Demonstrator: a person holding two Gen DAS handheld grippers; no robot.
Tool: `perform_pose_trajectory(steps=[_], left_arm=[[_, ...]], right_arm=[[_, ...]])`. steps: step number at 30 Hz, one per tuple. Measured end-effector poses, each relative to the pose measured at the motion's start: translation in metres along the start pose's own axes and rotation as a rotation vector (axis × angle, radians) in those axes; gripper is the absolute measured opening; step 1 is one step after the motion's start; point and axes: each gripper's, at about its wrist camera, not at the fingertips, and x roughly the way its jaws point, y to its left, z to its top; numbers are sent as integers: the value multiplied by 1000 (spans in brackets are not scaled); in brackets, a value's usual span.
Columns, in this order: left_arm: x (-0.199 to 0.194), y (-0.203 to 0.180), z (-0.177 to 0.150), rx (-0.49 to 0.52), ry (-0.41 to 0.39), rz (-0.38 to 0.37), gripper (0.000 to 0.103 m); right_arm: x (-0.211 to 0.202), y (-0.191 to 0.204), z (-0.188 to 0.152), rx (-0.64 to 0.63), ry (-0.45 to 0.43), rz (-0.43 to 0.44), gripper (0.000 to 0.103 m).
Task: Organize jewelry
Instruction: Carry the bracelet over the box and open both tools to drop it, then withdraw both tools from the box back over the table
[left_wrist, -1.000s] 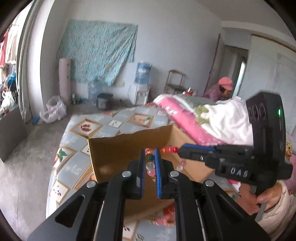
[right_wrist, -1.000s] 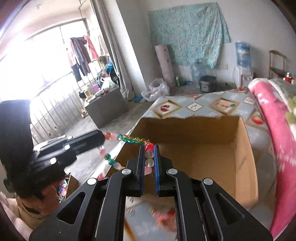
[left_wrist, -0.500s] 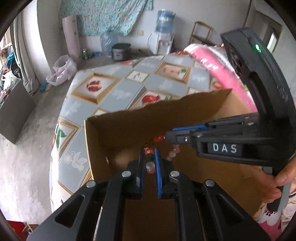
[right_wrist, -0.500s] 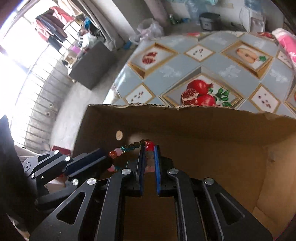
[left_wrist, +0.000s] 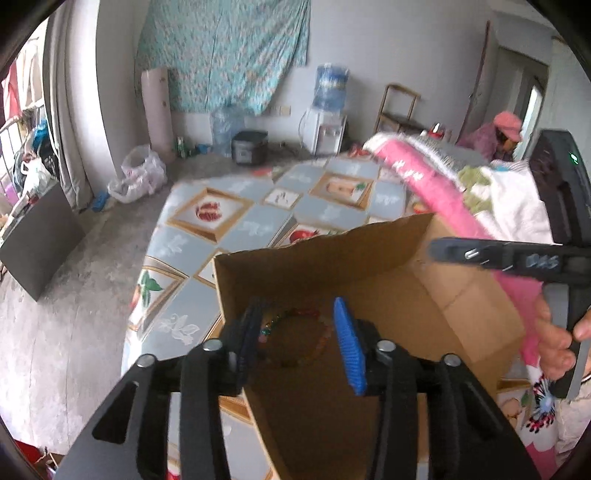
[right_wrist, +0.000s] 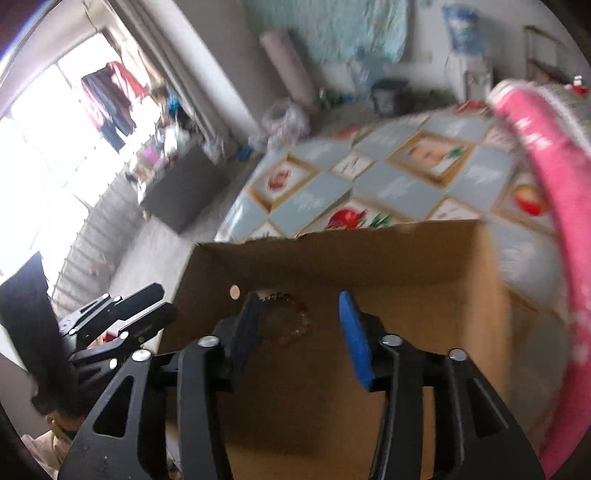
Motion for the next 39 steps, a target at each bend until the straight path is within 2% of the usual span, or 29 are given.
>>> perform_pose_trajectory(steps=[5, 8, 11, 13, 16, 19, 22, 26, 28, 30, 33, 39], left_arm=[[-51, -8, -34, -4, -77, -40, 61], [-79, -10, -63, -30, -114, -55, 69], [-93, -13, -91, -35, -104, -53, 76], [-90, -17, -114, -23, -53, -41, 80], [-63, -24, -150, -10, 76, 4, 81], [-31, -34, -183, 25, 192, 55, 81], [-10, -37, -203, 37, 270, 80, 81], [2, -35, -214, 18, 308, 110, 83], [1, -33, -219, -2, 303, 116, 90], [4, -29, -221, -23, 308, 126, 98], [1, -24, -223, -26, 296, 133, 98], [3, -28, -221, -20, 293, 135, 99]], right_arm=[[-79, -7, -48, 33, -148, -28, 66], [-106, -5, -82, 35, -175, -71, 73], [-110, 4, -120, -2, -150, -137, 86], [-98, 8, -142, -19, -92, -148, 95], [-61, 13, -171, -49, 36, -220, 95], [-22, 11, -193, -33, 145, -222, 95], [3, 9, -209, -8, 214, -246, 95], [23, 8, -217, -28, 232, -316, 95], [34, 6, -219, -42, 247, -358, 95], [38, 7, -221, -64, 225, -384, 95], [45, 12, -224, -106, 223, -425, 95], [48, 13, -229, -113, 218, -414, 95]])
